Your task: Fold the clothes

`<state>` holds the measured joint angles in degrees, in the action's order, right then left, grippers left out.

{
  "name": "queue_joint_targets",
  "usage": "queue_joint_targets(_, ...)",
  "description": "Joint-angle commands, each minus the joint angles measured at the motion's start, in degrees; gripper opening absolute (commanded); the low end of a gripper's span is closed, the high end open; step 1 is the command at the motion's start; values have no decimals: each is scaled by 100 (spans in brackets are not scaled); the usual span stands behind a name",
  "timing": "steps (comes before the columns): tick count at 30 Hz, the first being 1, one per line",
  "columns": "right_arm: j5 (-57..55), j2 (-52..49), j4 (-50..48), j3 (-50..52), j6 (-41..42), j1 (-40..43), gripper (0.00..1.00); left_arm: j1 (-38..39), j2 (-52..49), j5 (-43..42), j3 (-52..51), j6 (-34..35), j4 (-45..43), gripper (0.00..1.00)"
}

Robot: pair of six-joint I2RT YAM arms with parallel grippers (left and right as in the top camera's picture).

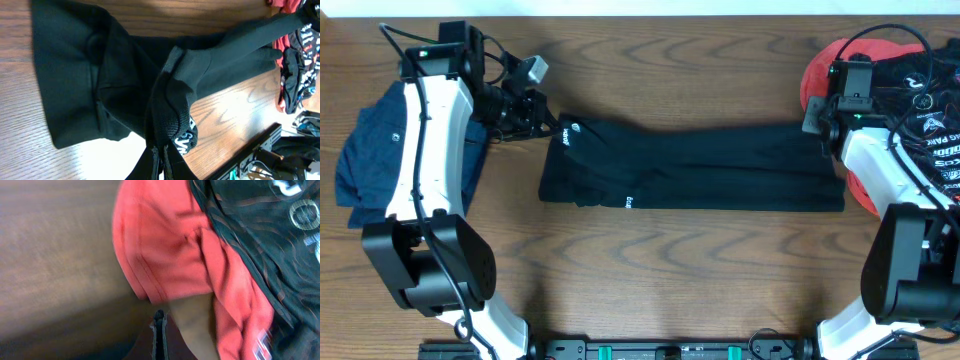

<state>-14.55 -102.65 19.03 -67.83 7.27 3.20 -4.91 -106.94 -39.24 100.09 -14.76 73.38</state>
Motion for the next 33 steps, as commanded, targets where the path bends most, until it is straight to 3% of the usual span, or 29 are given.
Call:
queue_joint_targets(1,-348,205,306,-11,85,76,1,98,52,-98,-13,52,114,6)
queue_joint_targets(13,-339,205,1810,-11,575,328,1,114,52,507,-22,50,787,6)
queue_joint_targets(33,-326,205,2284,-9,581,365,1,114,52,590,-164,55,1513,6)
